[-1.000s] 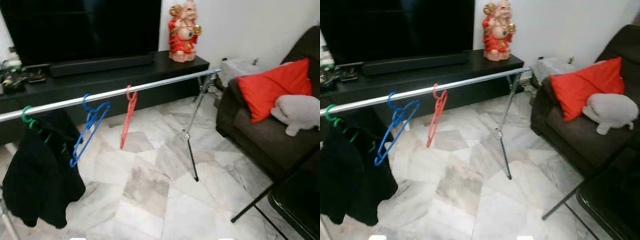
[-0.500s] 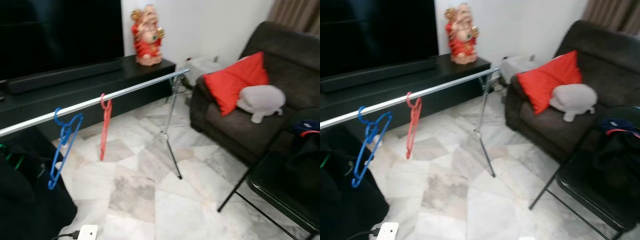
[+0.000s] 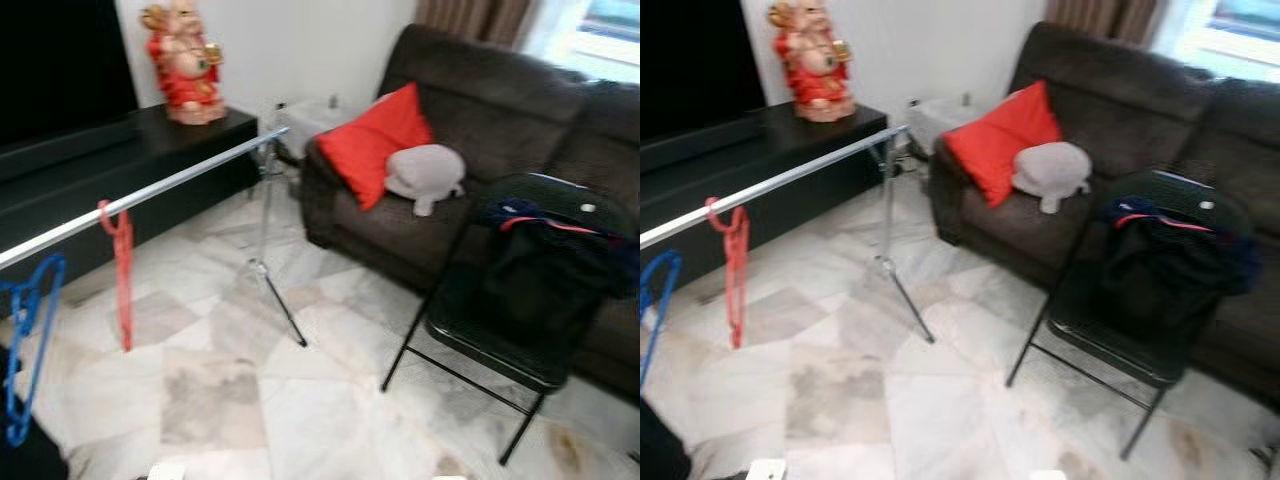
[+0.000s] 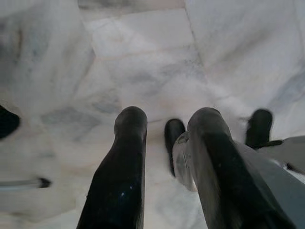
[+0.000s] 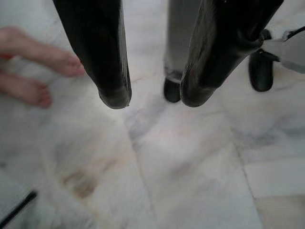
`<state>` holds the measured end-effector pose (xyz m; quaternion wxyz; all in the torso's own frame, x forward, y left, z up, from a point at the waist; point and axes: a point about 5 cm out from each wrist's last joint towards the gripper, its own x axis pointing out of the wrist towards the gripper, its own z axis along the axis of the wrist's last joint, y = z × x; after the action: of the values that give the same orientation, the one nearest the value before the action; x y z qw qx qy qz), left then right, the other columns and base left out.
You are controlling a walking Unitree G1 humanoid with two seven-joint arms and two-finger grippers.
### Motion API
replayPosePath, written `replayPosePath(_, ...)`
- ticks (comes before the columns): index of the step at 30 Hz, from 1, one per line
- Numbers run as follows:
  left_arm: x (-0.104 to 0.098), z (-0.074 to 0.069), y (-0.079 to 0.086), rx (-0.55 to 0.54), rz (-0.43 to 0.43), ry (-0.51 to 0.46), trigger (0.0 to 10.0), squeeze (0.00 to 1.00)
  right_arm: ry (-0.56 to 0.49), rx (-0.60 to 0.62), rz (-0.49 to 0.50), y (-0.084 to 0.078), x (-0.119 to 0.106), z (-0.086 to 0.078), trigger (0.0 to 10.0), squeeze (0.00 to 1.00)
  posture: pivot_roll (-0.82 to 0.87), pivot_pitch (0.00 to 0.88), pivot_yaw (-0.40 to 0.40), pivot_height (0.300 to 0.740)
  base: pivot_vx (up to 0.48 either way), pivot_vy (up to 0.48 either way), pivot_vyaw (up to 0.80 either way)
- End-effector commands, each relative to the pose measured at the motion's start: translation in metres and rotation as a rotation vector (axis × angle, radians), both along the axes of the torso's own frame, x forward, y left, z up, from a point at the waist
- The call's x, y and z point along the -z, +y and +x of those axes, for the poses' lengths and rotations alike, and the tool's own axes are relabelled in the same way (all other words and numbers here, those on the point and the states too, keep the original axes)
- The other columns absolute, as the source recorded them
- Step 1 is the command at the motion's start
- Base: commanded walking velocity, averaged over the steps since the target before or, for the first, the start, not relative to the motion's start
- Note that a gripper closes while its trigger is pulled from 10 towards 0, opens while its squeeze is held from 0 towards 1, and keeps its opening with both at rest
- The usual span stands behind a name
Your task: Hang hanger
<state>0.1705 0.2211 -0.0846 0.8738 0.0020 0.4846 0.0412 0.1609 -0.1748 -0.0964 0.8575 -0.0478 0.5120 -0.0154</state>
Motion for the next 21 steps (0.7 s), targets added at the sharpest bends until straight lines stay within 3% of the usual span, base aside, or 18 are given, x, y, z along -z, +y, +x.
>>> replayPosePath(1,-0.0003,0.0027,-0.004,0.017,-0.004,0.001,10.0,0.0,0.006,0.008,-0.012,-0.0063,-0.0001,-0.0012,10.0,0.0,0.19,0.0,-0.014,0.74,0.0,0.0,-0.78)
replayPosePath(19,-0.0011,0.0046,-0.0043,0.017,-0.011,-0.005,10.0,0.0,-0.002,0.005,-0.012,-0.0069,-0.0013,0.0016,10.0,0.0,0.19,0.0,-0.021,0.74,0.0,0.0,-0.78)
replayPosePath(21,-0.0009,0.0042,-0.0045,0.009,-0.017,-0.005,10.0,0.0,-0.013,0.003,-0.009,-0.0067,-0.0017,0.0023,10.0,0.0,0.19,0.0,-0.023,0.74,0.0,0.0,0.0)
